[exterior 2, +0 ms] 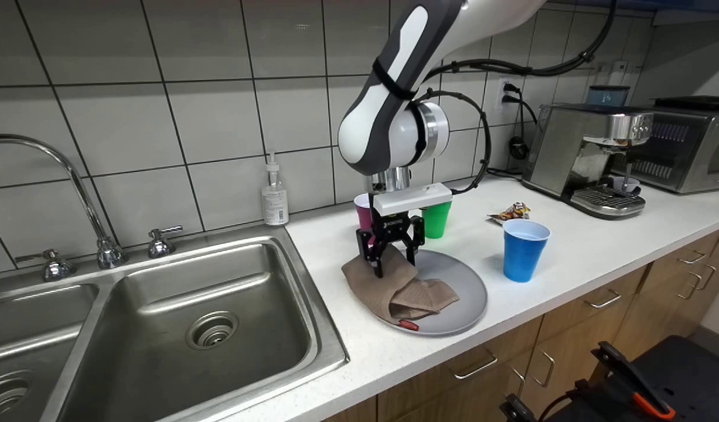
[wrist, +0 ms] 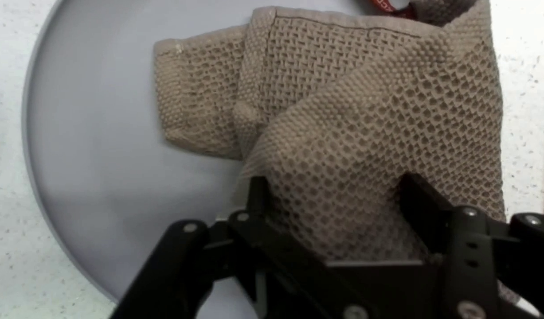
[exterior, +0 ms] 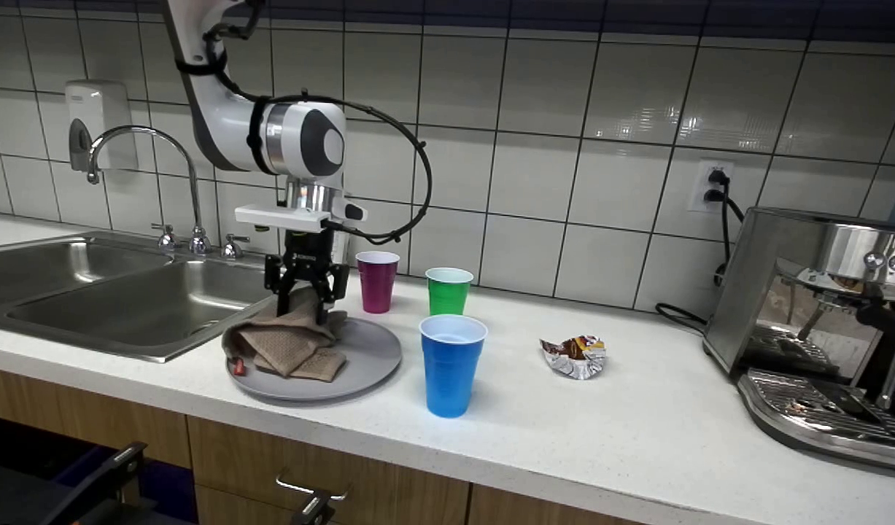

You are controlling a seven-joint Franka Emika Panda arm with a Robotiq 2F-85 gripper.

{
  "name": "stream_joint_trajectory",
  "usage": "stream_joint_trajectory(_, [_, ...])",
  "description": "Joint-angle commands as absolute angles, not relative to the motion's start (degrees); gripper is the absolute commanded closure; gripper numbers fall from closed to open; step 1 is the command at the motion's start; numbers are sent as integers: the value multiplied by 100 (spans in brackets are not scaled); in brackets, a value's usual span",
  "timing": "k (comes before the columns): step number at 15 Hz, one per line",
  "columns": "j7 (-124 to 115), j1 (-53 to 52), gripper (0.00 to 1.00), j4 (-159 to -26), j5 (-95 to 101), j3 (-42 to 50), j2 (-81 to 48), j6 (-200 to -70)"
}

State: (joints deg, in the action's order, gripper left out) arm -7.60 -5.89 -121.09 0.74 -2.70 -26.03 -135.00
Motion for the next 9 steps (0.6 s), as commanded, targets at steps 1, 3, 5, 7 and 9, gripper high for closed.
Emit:
stream_joint_trajectory(1, [-634,-533,51,-11921,14,-267,-2716,-13386])
stream_joint_trajectory(3, [-624,-519,66,-11900,-5,-261,-2742,-13388])
stream_joint_trajectory(5, [-610,-500,82,-11878,-30,-263,-2767,-13386])
stream_joint_trajectory(7, [-601,-482,97,-11864,-51,-265,-2793,-13386])
stream_joint_trajectory(9, [-602,-468,100,-11865,-55,-265,-2804,-13388])
